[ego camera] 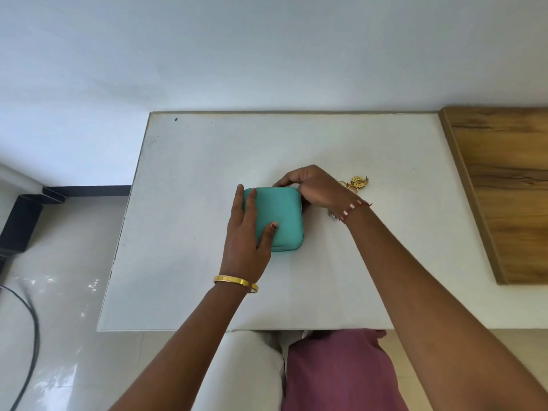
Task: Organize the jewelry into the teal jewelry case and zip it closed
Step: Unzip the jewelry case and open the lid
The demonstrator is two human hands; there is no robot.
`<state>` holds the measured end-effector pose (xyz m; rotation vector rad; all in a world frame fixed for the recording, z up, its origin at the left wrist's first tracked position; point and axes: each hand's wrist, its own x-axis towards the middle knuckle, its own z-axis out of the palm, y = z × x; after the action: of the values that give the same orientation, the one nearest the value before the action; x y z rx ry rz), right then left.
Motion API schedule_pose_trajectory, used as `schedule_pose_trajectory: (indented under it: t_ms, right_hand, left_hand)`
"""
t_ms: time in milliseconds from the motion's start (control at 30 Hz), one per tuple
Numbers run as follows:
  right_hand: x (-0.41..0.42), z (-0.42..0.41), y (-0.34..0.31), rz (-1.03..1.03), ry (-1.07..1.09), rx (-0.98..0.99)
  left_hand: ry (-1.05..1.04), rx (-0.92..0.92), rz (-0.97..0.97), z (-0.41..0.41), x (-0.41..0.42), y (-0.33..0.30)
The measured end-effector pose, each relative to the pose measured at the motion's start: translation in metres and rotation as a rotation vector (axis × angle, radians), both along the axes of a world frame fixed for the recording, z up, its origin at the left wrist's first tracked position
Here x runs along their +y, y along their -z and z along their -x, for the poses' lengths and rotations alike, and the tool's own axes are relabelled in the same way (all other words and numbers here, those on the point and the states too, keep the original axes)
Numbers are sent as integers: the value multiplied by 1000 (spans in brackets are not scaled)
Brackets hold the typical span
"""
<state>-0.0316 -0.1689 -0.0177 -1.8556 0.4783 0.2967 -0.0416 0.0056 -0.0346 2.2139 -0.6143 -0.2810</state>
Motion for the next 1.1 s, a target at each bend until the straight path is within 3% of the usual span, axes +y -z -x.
schedule_pose_trajectory:
  t_ms: [267,833,1100]
  right_hand:
    - [-5,-21,-11,-44,-139,74]
    - [2,12,5,493,-22,-134]
    - [50,101,15,828,23,-170]
  left_hand:
    - [-36,27,29,2,0,2]
    - [-48,14,15,2,-2,1]
    - [-55,36,-8,2,-3,-1]
